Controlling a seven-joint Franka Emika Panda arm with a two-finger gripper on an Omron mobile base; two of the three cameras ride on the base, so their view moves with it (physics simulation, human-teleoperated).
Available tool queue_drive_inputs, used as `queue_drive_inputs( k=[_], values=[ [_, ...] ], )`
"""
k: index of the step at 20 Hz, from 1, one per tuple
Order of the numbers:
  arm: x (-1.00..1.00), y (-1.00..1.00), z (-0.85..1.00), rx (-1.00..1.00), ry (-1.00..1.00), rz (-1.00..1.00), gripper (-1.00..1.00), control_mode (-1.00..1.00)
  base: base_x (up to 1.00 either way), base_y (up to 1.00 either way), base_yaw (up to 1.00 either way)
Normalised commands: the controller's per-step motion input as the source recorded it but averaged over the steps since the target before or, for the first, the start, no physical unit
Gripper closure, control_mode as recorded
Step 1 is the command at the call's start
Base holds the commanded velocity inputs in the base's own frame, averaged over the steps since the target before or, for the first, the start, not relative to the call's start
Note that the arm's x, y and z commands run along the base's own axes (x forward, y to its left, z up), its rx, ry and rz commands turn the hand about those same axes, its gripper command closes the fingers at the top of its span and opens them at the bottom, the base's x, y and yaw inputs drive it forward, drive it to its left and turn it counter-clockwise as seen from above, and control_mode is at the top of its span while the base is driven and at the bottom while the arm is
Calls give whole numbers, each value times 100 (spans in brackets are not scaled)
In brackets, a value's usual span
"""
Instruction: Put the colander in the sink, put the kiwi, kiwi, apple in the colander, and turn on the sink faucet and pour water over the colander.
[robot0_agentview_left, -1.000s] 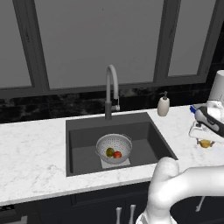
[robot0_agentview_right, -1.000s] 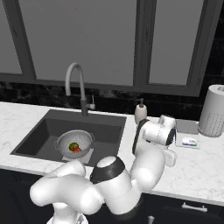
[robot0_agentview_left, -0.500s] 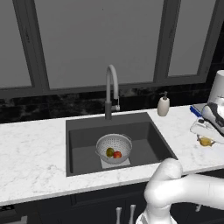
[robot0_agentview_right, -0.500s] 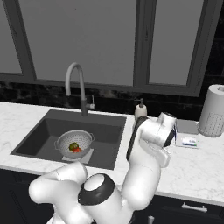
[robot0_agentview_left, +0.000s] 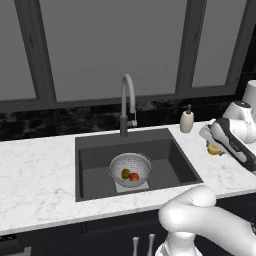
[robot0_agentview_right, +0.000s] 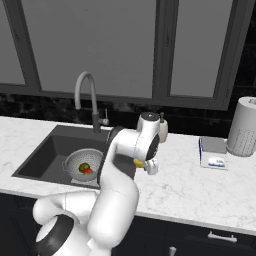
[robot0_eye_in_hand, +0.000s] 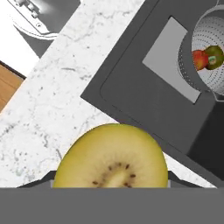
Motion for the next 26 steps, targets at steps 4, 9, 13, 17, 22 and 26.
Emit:
queue_drive_inputs(
  k=[4, 9, 13, 17, 22, 26],
  values=[
    [24, 100, 49, -9, -7, -11, 100, -100, 0, 0, 0],
    [28, 100, 22, -2, -4, -7, 100, -100, 0, 0, 0],
    [38, 98, 1, 0, 3, 0, 100, -100, 0, 0, 0],
    [46, 88, -5, 0, 6, 1, 100, -100, 0, 0, 0],
    [45, 64, -23, 0, 6, 7, 100, -100, 0, 0, 0],
    [32, 40, -43, 1, 0, 4, 100, -100, 0, 0, 0]
  ],
)
